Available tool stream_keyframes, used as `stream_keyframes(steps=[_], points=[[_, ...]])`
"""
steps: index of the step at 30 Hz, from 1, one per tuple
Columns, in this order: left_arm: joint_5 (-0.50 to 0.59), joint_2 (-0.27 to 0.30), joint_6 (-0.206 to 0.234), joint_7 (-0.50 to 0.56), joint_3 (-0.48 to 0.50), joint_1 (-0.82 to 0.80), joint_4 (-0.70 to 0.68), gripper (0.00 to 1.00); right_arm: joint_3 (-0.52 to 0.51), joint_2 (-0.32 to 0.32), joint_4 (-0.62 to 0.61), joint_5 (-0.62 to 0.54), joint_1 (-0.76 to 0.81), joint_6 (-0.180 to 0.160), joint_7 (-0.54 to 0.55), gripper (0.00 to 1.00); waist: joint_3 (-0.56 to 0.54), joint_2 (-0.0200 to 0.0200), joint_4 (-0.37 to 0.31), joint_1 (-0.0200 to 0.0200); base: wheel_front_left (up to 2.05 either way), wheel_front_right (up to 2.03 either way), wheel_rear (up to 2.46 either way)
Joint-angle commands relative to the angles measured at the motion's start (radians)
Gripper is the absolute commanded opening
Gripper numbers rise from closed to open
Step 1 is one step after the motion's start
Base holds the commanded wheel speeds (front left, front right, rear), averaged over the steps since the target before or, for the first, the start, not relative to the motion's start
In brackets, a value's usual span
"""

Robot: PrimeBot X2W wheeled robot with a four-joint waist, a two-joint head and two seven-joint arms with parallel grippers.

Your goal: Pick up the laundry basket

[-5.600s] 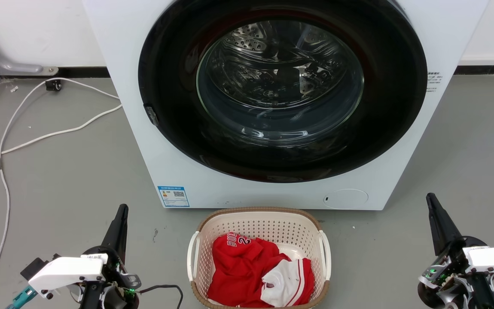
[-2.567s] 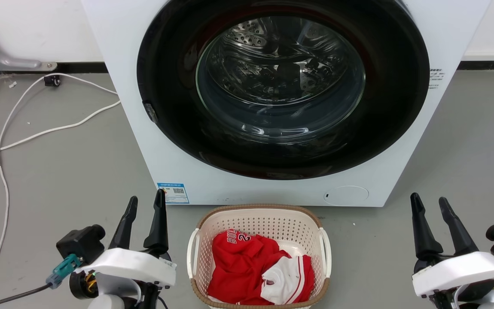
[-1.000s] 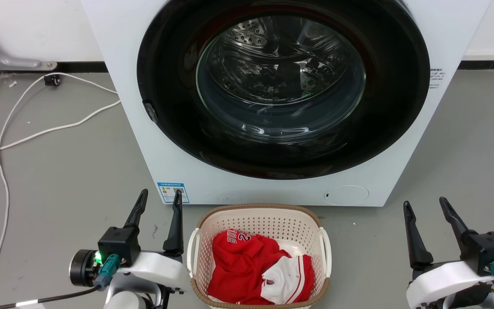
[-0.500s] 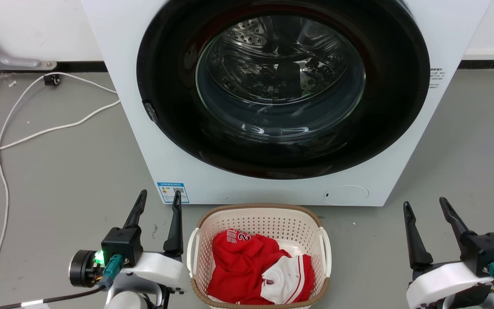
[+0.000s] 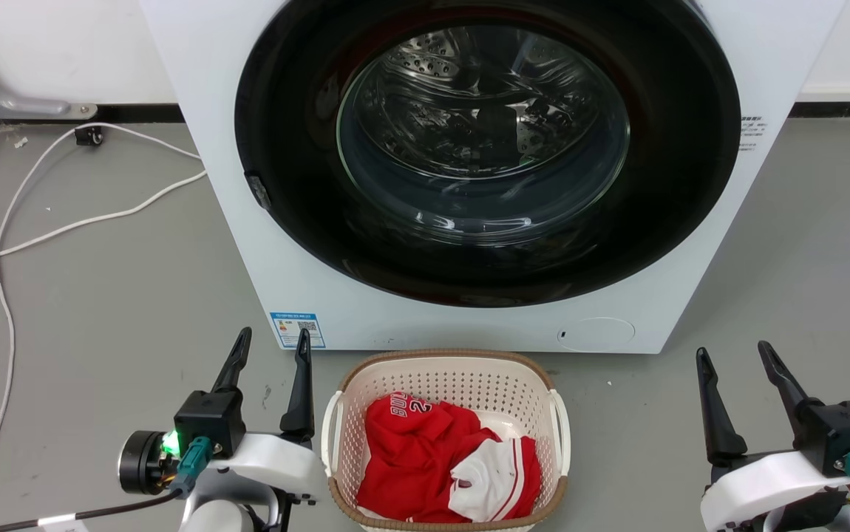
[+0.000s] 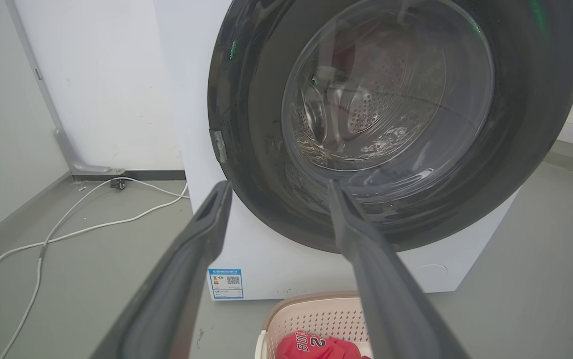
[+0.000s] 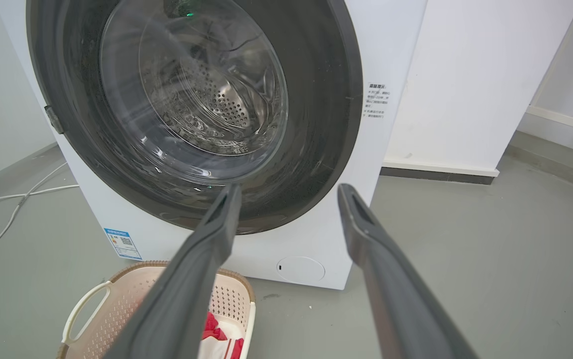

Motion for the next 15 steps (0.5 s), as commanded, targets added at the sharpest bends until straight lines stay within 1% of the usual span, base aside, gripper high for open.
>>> stream_keyframes(steps=[1,8,15], points=[[-0.001,0.004,0.001,-0.002,-0.002,-0.014,0.002,1.0,-0.002,0.004,0.001,-0.006,-0.008,-0.001,-0.002,1.0,0.004,0.0,0.001,0.0,0.0,0.0,0.0],[-0.008,0.013,-0.005,-0.002,-0.003,-0.051,0.014,1.0,0.0,0.004,0.0,-0.01,-0.033,-0.001,0.005,1.0,0.043,0.0,0.002,0.0,0.0,0.0,0.0],[-0.026,0.024,-0.014,0.003,0.006,-0.124,0.044,1.0,0.001,0.004,0.024,-0.003,-0.087,-0.001,0.019,1.0,0.117,0.0,-0.005,0.0,0.0,0.0,0.0]])
